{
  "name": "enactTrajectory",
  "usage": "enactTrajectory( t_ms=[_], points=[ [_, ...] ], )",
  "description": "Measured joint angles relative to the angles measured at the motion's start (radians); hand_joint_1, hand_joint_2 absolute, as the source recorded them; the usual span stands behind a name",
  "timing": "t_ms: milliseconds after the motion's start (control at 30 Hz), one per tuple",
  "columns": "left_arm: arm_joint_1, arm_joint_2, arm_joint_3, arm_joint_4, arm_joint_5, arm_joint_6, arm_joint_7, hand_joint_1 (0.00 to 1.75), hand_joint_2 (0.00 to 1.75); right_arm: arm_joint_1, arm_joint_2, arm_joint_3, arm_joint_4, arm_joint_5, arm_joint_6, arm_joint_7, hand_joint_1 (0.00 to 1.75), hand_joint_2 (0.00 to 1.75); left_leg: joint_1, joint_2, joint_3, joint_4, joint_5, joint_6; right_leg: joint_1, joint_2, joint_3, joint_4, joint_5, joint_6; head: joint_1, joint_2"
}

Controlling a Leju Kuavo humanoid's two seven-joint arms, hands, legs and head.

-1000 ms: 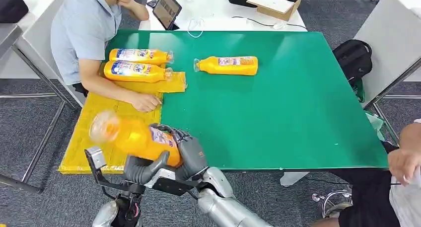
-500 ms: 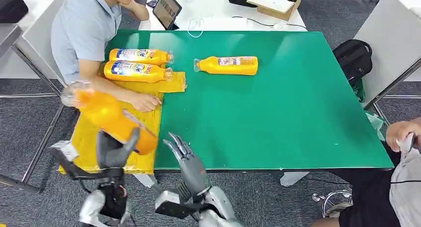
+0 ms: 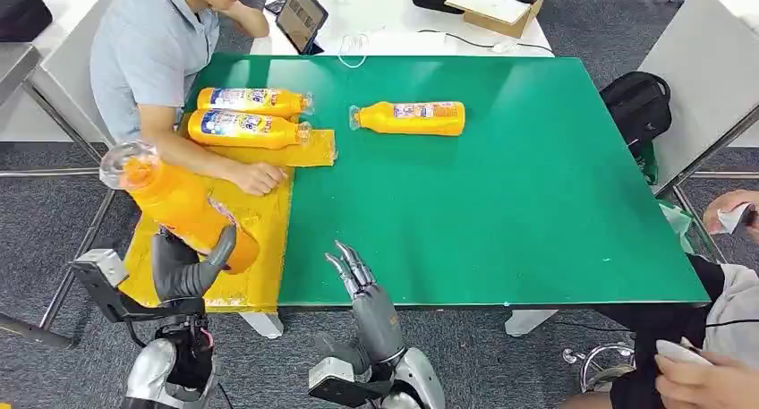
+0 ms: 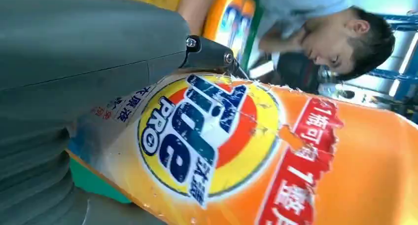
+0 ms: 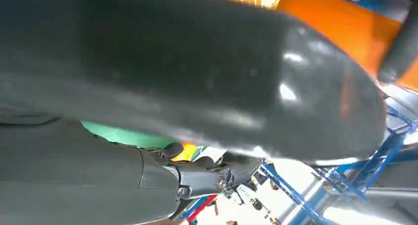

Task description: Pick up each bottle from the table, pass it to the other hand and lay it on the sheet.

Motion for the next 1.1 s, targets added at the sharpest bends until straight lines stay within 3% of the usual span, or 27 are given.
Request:
enactTrajectory(
  t_ms=[133, 333, 633, 667, 700, 733, 967, 1000, 1100],
  points=[
    [-0.078, 0.049, -0.008, 0.090, -0.455, 0.078, 0.088, 1.75, 1.75, 0.014, -0.010, -0.032, -0.044, 0.022, 0.002, 0.000, 0.00, 0.00, 0.000, 0.000, 0.000, 0.000, 0.000, 0.000, 0.000, 0.000, 0.000, 0.000, 0.000, 0.000, 0.000, 0.000],
    [-0.282, 0.155, -0.021, 0.375, -1.009, -0.035, 0.221, 1.75, 1.75, 0.049, -0.024, -0.107, -0.156, 0.056, 0.038, 0.007, 0.00, 0.00, 0.000, 0.001, 0.001, 0.000, 0.002, -0.001, 0.000, 0.000, 0.000, 0.000, 0.002, -0.003, 0.000, 0.000],
    [-0.544, 0.188, -0.104, 0.800, -1.200, -0.160, 0.276, 1.71, 1.75, 0.052, -0.026, -0.158, -0.169, 0.051, 0.069, -0.003, 0.00, 0.00, 0.000, 0.001, 0.000, 0.000, 0.003, 0.000, 0.000, 0.000, 0.000, 0.001, 0.003, -0.003, 0.000, 0.000],
    [-0.566, 0.188, -0.115, 0.830, -1.206, -0.174, 0.280, 0.45, 1.75, 0.051, -0.025, -0.161, -0.167, 0.048, 0.072, -0.005, 0.00, 0.00, 0.000, 0.001, 0.000, 0.000, 0.003, 0.000, 0.000, 0.000, 0.000, 0.001, 0.003, -0.003, 0.000, 0.000],
    [-0.585, 0.187, -0.123, 0.862, -1.217, -0.193, 0.286, 0.17, 1.75, 0.048, -0.025, -0.161, -0.165, 0.045, 0.075, -0.007, 0.00, 0.00, 0.000, 0.001, 0.000, 0.000, 0.003, 0.000, 0.000, 0.000, 0.000, 0.001, 0.003, -0.003, 0.000, 0.000],
    [-0.607, 0.187, -0.135, 0.895, -1.227, -0.213, 0.292, 0.09, 1.75, 0.044, -0.025, -0.161, -0.161, 0.043, 0.078, -0.010, 0.00, 0.00, 0.000, 0.001, 0.000, 0.000, 0.003, 0.000, 0.000, 0.000, 0.000, 0.001, 0.003, -0.003, 0.000, 0.000],
    [-0.674, 0.186, -0.163, 1.030, -1.174, -0.284, 0.262, 0.09, 1.75, 0.017, -0.021, -0.178, -0.111, 0.021, 0.078, -0.039, 0.00, 0.00, 0.000, 0.001, 0.000, 0.000, 0.003, 0.000, 0.000, 0.000, 0.000, 0.001, 0.003, -0.003, 0.000, 0.000],
    [-0.678, 0.186, -0.163, 1.038, -1.171, -0.287, 0.260, 0.00, 1.75, 0.016, -0.020, -0.179, -0.106, 0.020, 0.078, -0.040, 0.00, 0.00, 0.000, 0.001, 0.000, 0.000, 0.003, 0.000, 0.000, 0.000, 0.000, 0.001, 0.003, -0.003, 0.000, 0.000],
    [-0.689, 0.185, -0.163, 1.059, -1.166, -0.287, 0.255, 0.00, 1.75, 0.013, -0.019, -0.183, -0.092, 0.017, 0.078, -0.041, 0.00, 0.00, 0.000, 0.001, 0.000, 0.000, 0.003, 0.000, 0.000, 0.000, 0.000, 0.001, 0.003, -0.003, 0.000, 0.000]
  ],
)
